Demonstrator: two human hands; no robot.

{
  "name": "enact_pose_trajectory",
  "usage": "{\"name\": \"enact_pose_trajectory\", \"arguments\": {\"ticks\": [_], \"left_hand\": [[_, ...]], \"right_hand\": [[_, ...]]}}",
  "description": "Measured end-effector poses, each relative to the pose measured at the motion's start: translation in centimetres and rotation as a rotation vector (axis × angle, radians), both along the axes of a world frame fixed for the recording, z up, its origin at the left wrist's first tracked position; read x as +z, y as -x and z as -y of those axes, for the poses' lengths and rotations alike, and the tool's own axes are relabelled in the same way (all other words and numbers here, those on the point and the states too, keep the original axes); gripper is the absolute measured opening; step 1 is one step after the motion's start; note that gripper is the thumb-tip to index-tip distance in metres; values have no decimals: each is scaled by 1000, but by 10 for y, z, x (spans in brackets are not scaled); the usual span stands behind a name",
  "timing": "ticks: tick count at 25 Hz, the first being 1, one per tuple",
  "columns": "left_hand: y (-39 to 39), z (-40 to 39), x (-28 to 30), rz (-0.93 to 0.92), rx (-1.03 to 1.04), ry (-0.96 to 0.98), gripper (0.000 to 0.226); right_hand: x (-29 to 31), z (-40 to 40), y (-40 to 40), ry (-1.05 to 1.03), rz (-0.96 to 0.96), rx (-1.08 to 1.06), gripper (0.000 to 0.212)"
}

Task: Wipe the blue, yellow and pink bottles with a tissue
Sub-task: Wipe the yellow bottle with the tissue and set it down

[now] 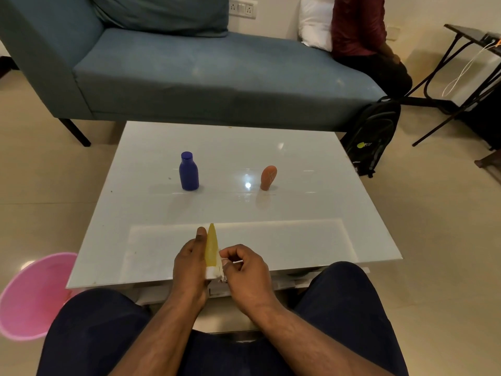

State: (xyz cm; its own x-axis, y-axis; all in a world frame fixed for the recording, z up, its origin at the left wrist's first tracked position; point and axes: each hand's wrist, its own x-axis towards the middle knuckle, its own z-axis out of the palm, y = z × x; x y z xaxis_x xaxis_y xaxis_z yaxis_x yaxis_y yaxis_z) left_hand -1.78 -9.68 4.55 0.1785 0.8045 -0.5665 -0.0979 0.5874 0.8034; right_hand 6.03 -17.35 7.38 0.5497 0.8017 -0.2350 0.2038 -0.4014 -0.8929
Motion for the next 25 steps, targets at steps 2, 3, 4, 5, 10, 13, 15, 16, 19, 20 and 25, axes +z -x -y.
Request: {"name": "enact_pose_trajectory", "arguments": {"ticks": [2, 3, 4, 5, 10, 13, 15, 16, 19, 20, 25], "left_hand": [[-1, 0, 1, 2, 0, 79, 47], [-2, 1, 2, 1, -4, 114, 50], [-2, 2, 3, 23, -13, 144, 55], [-3, 4, 3, 59, -28, 170, 59], [-1, 6, 6, 201, 18, 271, 53], [0, 7, 10, 213, 35, 299, 47], [-2, 8, 11, 201, 40, 284, 43], [-2, 8, 11, 198, 51, 290, 43], [0, 6, 11, 223, 106, 351, 46], [1, 5, 10, 240, 125, 371, 48], [1, 5, 15, 293, 151, 368, 43]], "right_hand": [[2, -2, -2, -5, 104, 29, 14], [2, -4, -5, -3, 147, 43, 15], [3, -6, -7, 1, 188, 56, 16], [3, -6, -8, 6, 229, 73, 17], [3, 4, 3, -18, 406, 280, 23], [2, -3, -4, -42, 472, 293, 25], [2, -11, -11, -15, 487, 246, 26], [3, -12, -11, -5, 487, 253, 27], [6, -3, 4, -4, 469, 360, 28], [8, 2, 9, -8, 457, 381, 27], [4, -9, -1, -44, 464, 331, 22]]}}
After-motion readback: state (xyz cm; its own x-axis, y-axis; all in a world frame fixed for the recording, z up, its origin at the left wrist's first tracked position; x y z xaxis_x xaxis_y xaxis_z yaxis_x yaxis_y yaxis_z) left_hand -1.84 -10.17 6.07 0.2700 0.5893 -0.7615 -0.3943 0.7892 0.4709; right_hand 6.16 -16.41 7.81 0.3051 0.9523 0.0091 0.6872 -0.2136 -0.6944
